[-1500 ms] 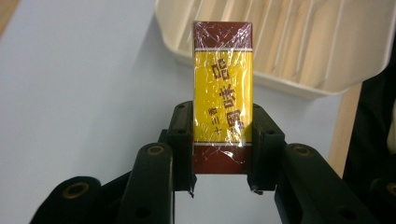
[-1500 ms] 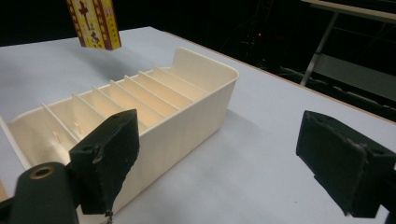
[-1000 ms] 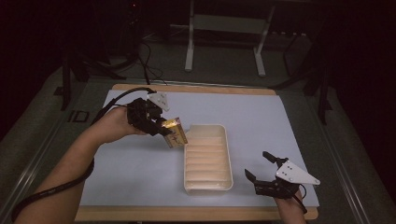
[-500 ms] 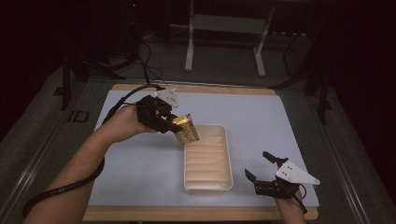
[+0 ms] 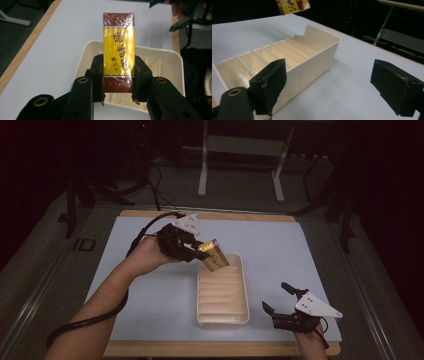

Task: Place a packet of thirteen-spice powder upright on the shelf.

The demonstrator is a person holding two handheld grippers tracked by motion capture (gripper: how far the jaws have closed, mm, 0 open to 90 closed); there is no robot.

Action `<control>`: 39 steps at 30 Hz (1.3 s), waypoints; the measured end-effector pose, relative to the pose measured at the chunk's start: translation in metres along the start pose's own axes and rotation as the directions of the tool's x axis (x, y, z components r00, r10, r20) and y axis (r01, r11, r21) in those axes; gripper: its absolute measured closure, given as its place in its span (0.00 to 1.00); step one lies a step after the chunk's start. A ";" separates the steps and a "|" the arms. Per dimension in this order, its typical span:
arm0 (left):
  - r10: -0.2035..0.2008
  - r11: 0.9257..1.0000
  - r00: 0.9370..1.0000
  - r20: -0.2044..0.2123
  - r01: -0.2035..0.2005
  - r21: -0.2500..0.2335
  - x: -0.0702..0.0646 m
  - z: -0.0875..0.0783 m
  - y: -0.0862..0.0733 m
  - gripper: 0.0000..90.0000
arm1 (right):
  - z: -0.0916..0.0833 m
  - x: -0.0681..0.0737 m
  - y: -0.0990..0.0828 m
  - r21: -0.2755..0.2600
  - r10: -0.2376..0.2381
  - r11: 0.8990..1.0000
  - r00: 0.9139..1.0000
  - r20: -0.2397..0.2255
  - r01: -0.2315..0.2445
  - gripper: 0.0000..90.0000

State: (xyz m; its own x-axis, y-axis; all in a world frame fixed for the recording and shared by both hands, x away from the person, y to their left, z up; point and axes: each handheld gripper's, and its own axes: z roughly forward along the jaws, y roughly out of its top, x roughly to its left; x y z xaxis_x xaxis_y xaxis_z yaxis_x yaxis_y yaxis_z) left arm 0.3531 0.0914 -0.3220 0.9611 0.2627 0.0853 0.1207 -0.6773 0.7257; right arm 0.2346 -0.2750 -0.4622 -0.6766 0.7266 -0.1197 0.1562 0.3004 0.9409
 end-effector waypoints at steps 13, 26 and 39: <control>0.002 1.000 1.000 -0.005 -0.002 -0.006 0.018 0.035 -0.014 0.76 | 0.000 0.000 0.000 0.002 -0.003 1.000 1.000 -0.006 0.003 0.15; 0.063 0.998 0.998 0.017 -0.064 0.026 0.037 0.056 -0.016 0.76 | 0.001 0.001 -0.001 0.005 0.001 1.000 1.000 -0.014 0.000 0.15; 0.115 0.992 0.993 0.014 -0.116 0.040 0.044 0.066 -0.016 0.76 | 0.001 0.001 -0.001 0.009 -0.001 1.000 1.000 -0.019 0.001 0.15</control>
State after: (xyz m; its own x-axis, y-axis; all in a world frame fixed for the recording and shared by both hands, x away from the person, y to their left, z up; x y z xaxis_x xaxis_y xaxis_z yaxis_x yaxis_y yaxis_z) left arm 0.4103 0.0682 -0.3748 0.9719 0.1732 0.1591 0.0183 -0.7303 0.6829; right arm 0.2347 -0.2741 -0.4640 -0.6900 0.7147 -0.1144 0.1623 0.3068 0.9378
